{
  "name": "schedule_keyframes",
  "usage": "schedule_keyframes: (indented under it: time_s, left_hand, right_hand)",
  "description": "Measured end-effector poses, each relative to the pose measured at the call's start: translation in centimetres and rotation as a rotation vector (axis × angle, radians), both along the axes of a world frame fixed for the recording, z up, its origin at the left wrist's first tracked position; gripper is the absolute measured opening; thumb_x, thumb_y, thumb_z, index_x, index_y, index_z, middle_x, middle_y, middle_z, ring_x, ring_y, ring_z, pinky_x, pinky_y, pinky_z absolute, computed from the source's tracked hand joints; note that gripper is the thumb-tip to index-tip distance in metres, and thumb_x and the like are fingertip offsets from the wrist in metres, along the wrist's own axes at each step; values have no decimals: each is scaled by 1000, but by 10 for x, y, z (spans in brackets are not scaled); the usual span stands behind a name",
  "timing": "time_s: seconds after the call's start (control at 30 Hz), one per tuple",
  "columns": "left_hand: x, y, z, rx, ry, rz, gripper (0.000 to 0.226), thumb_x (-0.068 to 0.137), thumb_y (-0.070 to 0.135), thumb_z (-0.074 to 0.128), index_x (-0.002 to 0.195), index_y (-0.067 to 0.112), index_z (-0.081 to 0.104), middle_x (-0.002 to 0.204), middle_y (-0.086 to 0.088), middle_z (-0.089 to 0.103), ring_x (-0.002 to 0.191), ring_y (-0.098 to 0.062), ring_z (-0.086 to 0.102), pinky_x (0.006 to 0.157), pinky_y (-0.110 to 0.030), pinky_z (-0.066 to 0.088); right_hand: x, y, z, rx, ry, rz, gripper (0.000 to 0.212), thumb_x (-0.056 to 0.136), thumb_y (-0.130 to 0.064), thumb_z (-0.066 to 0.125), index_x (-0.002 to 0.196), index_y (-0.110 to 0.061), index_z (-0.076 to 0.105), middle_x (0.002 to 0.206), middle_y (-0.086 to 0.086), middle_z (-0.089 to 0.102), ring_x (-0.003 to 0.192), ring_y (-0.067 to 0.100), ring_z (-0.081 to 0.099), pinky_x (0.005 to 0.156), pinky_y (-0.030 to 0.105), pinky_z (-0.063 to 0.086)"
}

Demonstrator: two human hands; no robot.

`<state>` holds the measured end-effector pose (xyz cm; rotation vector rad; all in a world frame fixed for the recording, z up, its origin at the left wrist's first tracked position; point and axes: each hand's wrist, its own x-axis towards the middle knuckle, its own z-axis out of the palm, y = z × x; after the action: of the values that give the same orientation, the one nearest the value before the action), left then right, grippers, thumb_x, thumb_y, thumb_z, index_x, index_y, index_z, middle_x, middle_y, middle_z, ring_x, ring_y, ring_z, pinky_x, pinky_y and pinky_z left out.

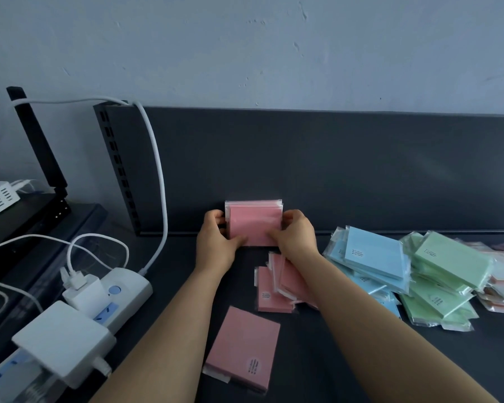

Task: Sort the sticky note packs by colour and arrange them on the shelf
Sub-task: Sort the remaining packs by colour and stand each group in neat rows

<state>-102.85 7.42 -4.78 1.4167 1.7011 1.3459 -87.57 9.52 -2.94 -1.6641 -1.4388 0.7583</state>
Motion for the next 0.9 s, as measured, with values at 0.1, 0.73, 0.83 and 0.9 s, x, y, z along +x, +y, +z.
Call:
schedule_keyframes:
  time_s: [0.1,0.73,0.83,0.9]
  left_hand:
    - [0,-1,1,-7,-2,2,70,73,9,82,132,15,44,127,-1,56,105,-13,54,88,-25,43]
    - [5,-43,38,-7,31,54,71,81,22,77,140,16,38,132,2,51,115,-14,52,88,-23,42]
    - [11,-72,47,-16,84,-27,54,82,26,75,129,18,49,114,11,55,95,-4,56,75,-16,40]
    - [16,-90,44,-66,153,-98,51,84,30,73,129,19,52,114,8,59,98,-8,58,79,-21,42]
  right_hand:
    - [0,-3,2,-5,-6,8,39,83,-19,68,118,-12,51,100,-3,57,83,14,55,68,25,41]
    - [3,-50,37,122,-2,144,54,90,-26,62,139,-12,43,133,1,55,113,15,56,89,24,45]
    - [18,-78,47,174,-36,207,40,95,-24,52,135,-15,50,127,1,60,112,17,57,89,25,43]
    - [33,-102,50,203,-119,277,35,97,-16,47,131,-15,56,119,-3,64,101,7,56,80,16,40]
